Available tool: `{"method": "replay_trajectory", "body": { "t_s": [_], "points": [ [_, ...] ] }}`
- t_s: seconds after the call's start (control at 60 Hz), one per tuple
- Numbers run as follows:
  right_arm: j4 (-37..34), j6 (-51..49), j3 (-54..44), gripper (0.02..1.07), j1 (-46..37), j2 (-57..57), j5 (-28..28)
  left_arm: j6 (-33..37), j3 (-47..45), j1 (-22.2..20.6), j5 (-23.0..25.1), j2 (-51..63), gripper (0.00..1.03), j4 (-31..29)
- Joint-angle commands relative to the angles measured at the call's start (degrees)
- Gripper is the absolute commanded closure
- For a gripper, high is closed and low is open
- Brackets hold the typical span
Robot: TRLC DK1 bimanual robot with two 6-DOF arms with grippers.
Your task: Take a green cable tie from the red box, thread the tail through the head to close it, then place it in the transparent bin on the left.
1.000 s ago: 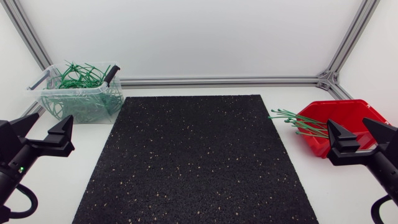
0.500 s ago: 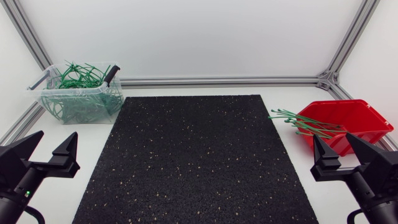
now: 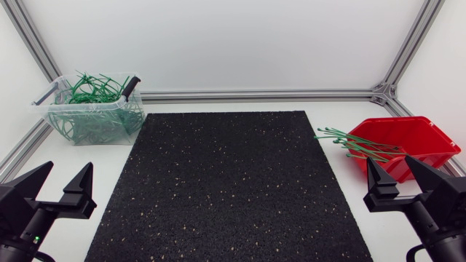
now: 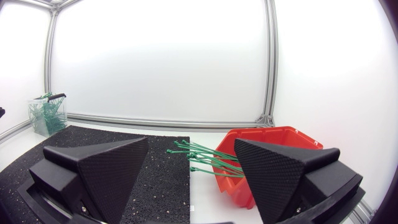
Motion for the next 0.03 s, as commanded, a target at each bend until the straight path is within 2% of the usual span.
{"method": "replay_trajectory", "body": {
  "t_s": [0.0,0.017],
  "points": [
    [0.82,1.26,-1.28,0.07,0.4,-0.32,0.14,-1.26,-2.35,-0.3,-0.49,-0.4,0.03,-0.64],
    [0.82,1.26,-1.28,0.07,0.4,-0.32,0.14,-1.26,-2.35,-0.3,-0.49,-0.4,0.03,-0.64]
  ]
}}
